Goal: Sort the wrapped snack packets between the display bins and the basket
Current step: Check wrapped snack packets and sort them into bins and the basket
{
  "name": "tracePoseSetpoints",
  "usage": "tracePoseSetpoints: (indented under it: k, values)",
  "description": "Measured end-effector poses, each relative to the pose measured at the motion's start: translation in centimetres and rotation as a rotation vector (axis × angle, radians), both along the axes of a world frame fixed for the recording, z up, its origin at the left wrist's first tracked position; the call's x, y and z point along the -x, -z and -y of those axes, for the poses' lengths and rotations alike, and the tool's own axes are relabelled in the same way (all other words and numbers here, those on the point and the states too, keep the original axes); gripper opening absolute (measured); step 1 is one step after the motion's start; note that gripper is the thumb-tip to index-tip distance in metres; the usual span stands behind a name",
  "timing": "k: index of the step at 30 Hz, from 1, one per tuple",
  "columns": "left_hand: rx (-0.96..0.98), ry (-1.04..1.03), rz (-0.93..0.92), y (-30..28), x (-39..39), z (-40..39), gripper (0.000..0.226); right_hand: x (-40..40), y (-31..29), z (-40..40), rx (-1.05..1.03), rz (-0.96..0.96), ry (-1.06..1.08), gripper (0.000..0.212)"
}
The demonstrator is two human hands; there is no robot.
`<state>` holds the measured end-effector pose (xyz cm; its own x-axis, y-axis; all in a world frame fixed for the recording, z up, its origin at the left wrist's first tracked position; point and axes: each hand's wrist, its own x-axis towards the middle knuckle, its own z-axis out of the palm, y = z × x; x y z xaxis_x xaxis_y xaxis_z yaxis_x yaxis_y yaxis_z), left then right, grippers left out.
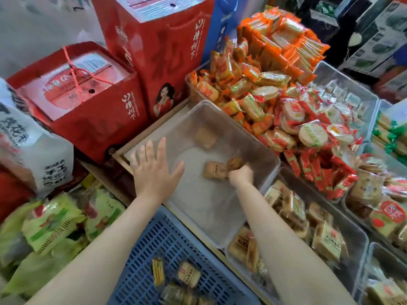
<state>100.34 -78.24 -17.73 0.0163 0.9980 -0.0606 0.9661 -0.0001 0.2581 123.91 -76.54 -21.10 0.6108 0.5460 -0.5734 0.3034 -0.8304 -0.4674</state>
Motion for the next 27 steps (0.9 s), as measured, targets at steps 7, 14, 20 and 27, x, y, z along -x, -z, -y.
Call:
tracePoseSetpoints:
  k: [7, 14, 20, 27]
  values:
    - [0.005, 0.008, 0.006, 0.0, 0.1, -0.1, 0.094, 1.6, 1.5, -0.8, 0.03, -0.013, -0.178, 0.058]
    - [0.07, 0.116, -0.017, -0.3, 1.2, -0.1, 0.101, 3.8, 0.6, -1.0, -0.071, -0.148, -0.254, 0.031]
    - [0.028, 0.213, 0.073, -0.2, 4.1, -0.2, 0.111, 4.7, 1.2, -0.7, -0.158, -0.374, -0.122, 0.015]
    - [0.051, 0.147, 0.209, 0.2, 3.9, 0.7, 0.14, 5.8, 1.0, -2.0, -0.171, -0.595, -0.145, 0.043]
